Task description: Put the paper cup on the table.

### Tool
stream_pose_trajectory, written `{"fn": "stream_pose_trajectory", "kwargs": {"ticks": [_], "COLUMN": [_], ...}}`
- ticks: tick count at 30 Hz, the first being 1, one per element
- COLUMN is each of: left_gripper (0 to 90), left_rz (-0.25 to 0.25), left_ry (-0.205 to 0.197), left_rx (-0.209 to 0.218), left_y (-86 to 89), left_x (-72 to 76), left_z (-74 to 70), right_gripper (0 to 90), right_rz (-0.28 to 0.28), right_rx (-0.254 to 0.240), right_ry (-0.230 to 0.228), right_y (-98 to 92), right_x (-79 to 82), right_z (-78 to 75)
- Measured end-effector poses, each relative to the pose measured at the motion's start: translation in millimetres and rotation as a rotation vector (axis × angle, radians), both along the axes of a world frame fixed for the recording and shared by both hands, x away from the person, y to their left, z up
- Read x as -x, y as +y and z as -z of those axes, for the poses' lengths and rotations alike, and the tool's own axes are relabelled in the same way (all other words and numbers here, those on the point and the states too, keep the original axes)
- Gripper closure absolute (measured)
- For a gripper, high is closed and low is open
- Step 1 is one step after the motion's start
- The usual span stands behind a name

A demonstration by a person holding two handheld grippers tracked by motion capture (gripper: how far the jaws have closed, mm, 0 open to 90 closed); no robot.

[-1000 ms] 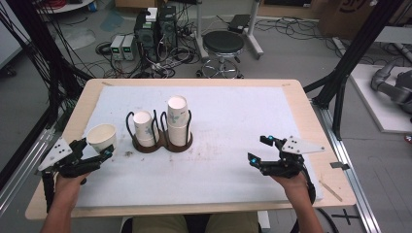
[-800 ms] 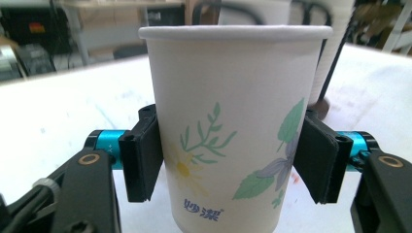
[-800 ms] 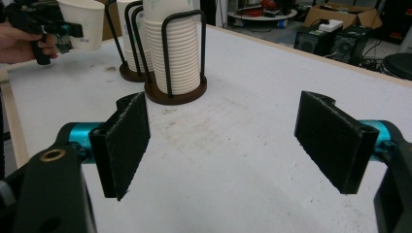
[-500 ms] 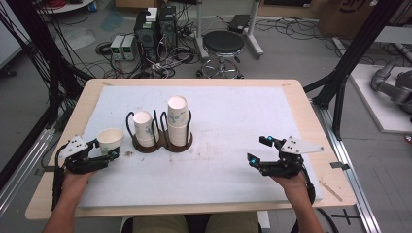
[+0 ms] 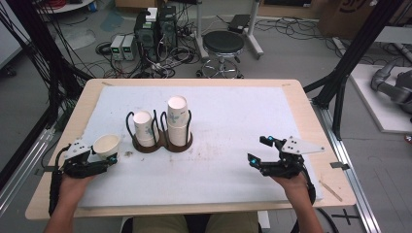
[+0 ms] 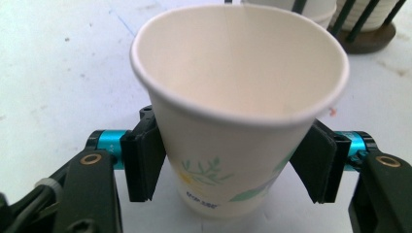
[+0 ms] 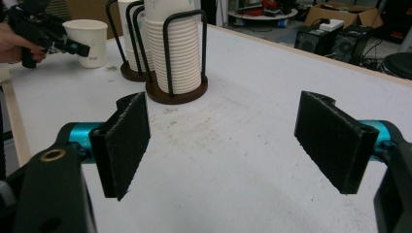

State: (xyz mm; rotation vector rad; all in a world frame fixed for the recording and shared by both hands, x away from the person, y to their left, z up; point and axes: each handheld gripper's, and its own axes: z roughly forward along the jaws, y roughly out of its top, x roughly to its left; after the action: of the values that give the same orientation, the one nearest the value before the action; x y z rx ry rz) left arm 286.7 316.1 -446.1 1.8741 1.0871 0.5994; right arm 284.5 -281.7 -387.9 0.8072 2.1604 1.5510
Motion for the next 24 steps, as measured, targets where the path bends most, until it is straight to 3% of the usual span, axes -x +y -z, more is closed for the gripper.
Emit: {"fn": "stream_pose_trajectory", "kwargs": {"ticks": [3, 8, 10, 14, 18, 21, 23, 24], "left_gripper": [33.9, 26.4, 17.4, 16.2, 16.0, 15.9, 15.8, 15.8], "left_rz": [-0.005, -0.021, -0.038, -0.053, -0.072, -0.092, -0.07, -0.058], "left_ry": [0.026, 0.057, 0.048, 0.003, -0.092, -0.208, -0.271, -0.29], "left_rx": [-0.02, 0.017, 0.04, 0.076, 0.161, 0.246, 0.308, 0.318], "left_y": [0.9, 0.5, -0.1, 2.1, 8.0, 12.1, 11.8, 9.8], "left_x": [3.7, 3.6, 4.1, 13.0, 26.0, 33.9, 36.9, 37.8], "left_z": [-0.5, 0.9, -2.0, -10.5, -22.9, -36.4, -44.2, -47.0], "right_gripper": [21.1, 21.1, 21.1, 21.1, 21.1, 21.1, 21.1, 21.1], "right_rz": [0.003, 0.004, 0.003, 0.009, 0.014, 0.014, 0.015, 0.016], "right_rx": [-0.001, -0.002, -0.004, -0.003, -0.005, -0.004, -0.003, -0.004], "right_ry": [0.004, 0.003, 0.005, 0.009, 0.01, 0.011, 0.011, 0.012], "right_y": [-1.1, -2.4, -2.8, -4.5, -6.2, -6.6, -6.7, -6.9], "right_x": [0.7, 1.0, 1.2, 1.2, 0.6, -0.1, -0.3, -0.4], "right_z": [-0.8, -1.3, -1.5, -1.0, -0.7, -0.3, -0.1, 0.0]}}
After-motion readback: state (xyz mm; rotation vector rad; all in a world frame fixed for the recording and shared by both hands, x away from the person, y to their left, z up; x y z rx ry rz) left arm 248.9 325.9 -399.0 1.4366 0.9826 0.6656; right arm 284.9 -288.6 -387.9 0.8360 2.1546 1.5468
